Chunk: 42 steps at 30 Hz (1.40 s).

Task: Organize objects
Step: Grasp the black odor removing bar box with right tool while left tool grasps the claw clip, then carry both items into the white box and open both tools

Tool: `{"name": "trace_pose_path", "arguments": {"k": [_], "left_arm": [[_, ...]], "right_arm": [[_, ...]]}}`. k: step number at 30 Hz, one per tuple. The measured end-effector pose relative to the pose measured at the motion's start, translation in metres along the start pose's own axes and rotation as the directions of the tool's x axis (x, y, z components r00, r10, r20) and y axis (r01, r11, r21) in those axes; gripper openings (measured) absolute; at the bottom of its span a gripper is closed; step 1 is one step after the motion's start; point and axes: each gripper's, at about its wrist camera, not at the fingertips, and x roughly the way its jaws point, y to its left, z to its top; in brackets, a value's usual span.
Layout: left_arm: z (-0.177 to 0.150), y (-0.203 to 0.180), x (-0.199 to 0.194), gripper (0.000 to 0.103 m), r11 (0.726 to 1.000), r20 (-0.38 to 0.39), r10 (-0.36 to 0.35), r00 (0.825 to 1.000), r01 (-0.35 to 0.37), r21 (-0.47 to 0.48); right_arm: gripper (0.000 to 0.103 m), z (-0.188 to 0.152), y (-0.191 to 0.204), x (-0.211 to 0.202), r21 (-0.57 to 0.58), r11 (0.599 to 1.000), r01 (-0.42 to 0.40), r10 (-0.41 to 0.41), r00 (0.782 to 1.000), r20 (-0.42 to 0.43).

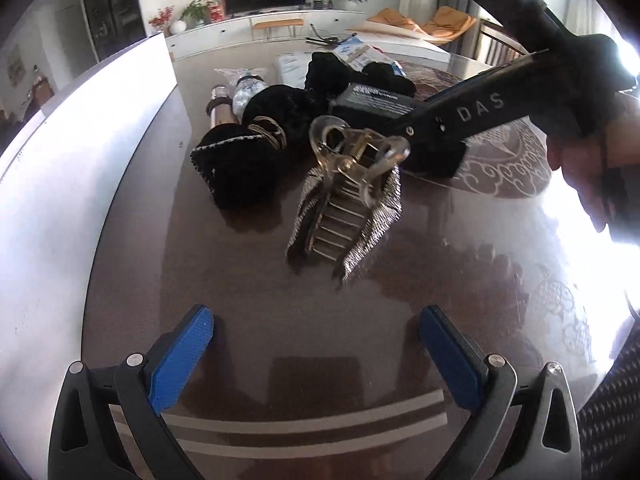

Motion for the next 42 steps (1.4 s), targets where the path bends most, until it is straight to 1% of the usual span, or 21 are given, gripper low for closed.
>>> {"name": "trace_pose_path", "arguments": {"k": [3,4,7,9,10,13,15,17,19,20,21,22,25,27,29,32,36,38,39,40,42], "left_arm": [[-0.004,0.001,-0.003,0.103,0.999,0.012,-0.023,1.0,0.023,0.034],[-0.004,0.001,-0.003,0.103,0.999,0.005,-0.029,1.0,0.029,0.043],[0.002,0.004,-0.003,0.103,0.996,-0.056,-0.052,0.997,0.056,0.068],[0.015,0.001,-0.005,0.103,0.99,-0.049,-0.101,0.994,0.105,0.094],[0.021,-0.002,-0.006,0.103,0.988,-0.037,-0.107,0.994,0.11,0.111],[0.043,-0.018,-0.003,0.103,0.976,0.002,-0.09,0.996,0.087,0.197],[0.053,-0.025,0.009,0.103,0.972,-0.002,-0.061,0.998,0.06,0.226],[0.055,-0.033,0.016,0.103,0.971,-0.024,-0.053,0.998,0.057,0.232],[0.056,-0.038,0.02,0.098,0.971,-0.029,-0.069,0.997,0.074,0.227],[0.056,-0.038,0.019,0.087,0.971,-0.026,-0.082,0.996,0.085,0.224],[0.056,-0.039,0.017,0.067,0.97,-0.022,-0.097,0.995,0.099,0.22],[0.058,-0.038,0.015,0.053,0.973,-0.013,-0.103,0.995,0.104,0.209],[0.053,-0.04,0.01,0.052,0.976,-0.02,-0.111,0.994,0.113,0.187],[0.043,-0.037,0.0,0.052,0.976,-0.021,-0.149,0.989,0.15,0.158],[0.034,-0.032,-0.014,0.052,0.973,-0.014,-0.194,0.981,0.195,0.124],[0.022,-0.026,-0.033,0.052,0.97,0.004,-0.224,0.975,0.223,0.1],[0.016,-0.012,-0.053,0.052,0.966,0.023,-0.254,0.967,0.253,0.061],[0.015,-0.005,-0.063,0.052,0.965,0.037,-0.261,0.965,0.259,0.047],[0.015,-0.002,-0.067,0.052,0.964,0.043,-0.263,0.964,0.261,0.042],[0.015,0.002,-0.072,0.052,0.963,0.053,-0.268,0.962,0.266,0.032],[0.015,0.01,-0.079,0.052,0.957,0.064,-0.289,0.955,0.289,0.012]], "right_arm": [[0.061,-0.015,-0.002,-0.011,0.03,1.0,-0.001,0.0,1.0,0.022],[0.06,-0.026,-0.002,-0.018,0.04,0.999,0.004,-0.005,1.0,0.025],[0.059,-0.072,-0.003,-0.038,0.085,0.996,0.028,-0.031,0.999,0.038],[0.06,-0.108,-0.004,-0.053,0.131,0.99,0.054,-0.06,0.997,0.049],[0.06,-0.118,-0.005,-0.058,0.145,0.987,0.064,-0.072,0.996,0.05],[0.06,-0.155,-0.005,-0.075,0.199,0.977,0.078,-0.092,0.994,0.064],[0.06,-0.169,-0.005,-0.081,0.233,0.969,0.079,-0.098,0.993,0.071],[0.06,-0.177,-0.005,-0.082,0.262,0.962,0.072,-0.095,0.993,0.075],[0.062,-0.178,-0.007,-0.082,0.288,0.955,0.067,-0.092,0.993,0.076],[0.063,-0.18,-0.009,-0.082,0.297,0.952,0.068,-0.094,0.993,0.076],[0.066,-0.181,-0.011,-0.083,0.306,0.949,0.071,-0.097,0.993,0.073],[0.068,-0.184,-0.011,-0.083,0.309,0.949,0.068,-0.095,0.993,0.072],[0.069,-0.183,-0.011,-0.08,0.312,0.948,0.061,-0.082,0.995,0.055],[0.069,-0.177,-0.011,-0.079,0.304,0.951,0.058,-0.072,0.997,0.036],[0.072,-0.17,-0.011,-0.077,0.296,0.954,0.047,-0.054,0.998,0.016],[0.078,-0.153,-0.011,-0.07,0.28,0.96,0.035,-0.027,0.999,-0.03],[0.079,-0.13,-0.003,-0.053,0.214,0.973,0.085,-0.069,0.994,-0.081],[0.075,-0.127,-0.007,-0.048,0.23,0.97,0.08,-0.061,0.994,-0.091],[0.063,-0.126,-0.01,-0.047,0.241,0.967,0.08,-0.058,0.994,-0.095],[0.059,-0.127,-0.013,-0.048,0.255,0.965,0.067,-0.045,0.995,-0.09],[0.059,-0.133,-0.018,-0.054,0.294,0.955,0.042,-0.02,0.997,-0.075]]}}
